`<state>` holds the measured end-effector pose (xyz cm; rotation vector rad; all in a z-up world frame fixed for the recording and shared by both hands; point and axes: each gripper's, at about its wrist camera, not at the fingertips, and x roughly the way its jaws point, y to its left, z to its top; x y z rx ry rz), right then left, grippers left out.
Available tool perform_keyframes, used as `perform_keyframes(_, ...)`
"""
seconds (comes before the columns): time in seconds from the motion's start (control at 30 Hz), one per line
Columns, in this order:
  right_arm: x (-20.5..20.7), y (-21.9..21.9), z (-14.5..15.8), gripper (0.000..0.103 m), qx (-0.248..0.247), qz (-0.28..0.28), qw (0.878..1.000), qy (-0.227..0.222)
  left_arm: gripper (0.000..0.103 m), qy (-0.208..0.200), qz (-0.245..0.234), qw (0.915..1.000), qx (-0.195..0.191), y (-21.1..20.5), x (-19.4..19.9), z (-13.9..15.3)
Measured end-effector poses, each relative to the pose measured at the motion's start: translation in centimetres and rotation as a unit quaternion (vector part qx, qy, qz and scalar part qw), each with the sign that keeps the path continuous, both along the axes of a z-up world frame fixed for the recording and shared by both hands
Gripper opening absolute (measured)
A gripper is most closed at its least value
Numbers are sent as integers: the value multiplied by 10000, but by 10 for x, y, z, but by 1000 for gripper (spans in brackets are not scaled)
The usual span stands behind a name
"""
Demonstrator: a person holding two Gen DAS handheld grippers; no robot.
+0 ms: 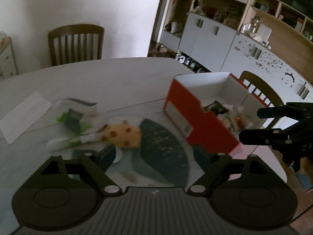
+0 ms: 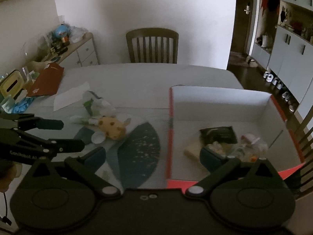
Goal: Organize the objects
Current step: 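Withdraw both tools from the box back over the table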
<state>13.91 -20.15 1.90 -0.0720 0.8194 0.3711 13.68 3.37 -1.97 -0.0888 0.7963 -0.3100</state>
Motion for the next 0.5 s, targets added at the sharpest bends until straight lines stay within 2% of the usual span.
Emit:
perform_keyframes(0.13,3,21,-4,102,-29,15,10000,77,101,-11,67,10000,4,22,-2,-4)
perform_keyframes(0.5,31,69,-25,102,-263,40,9993,259,103,-63,81,9999,86,56,5,-35)
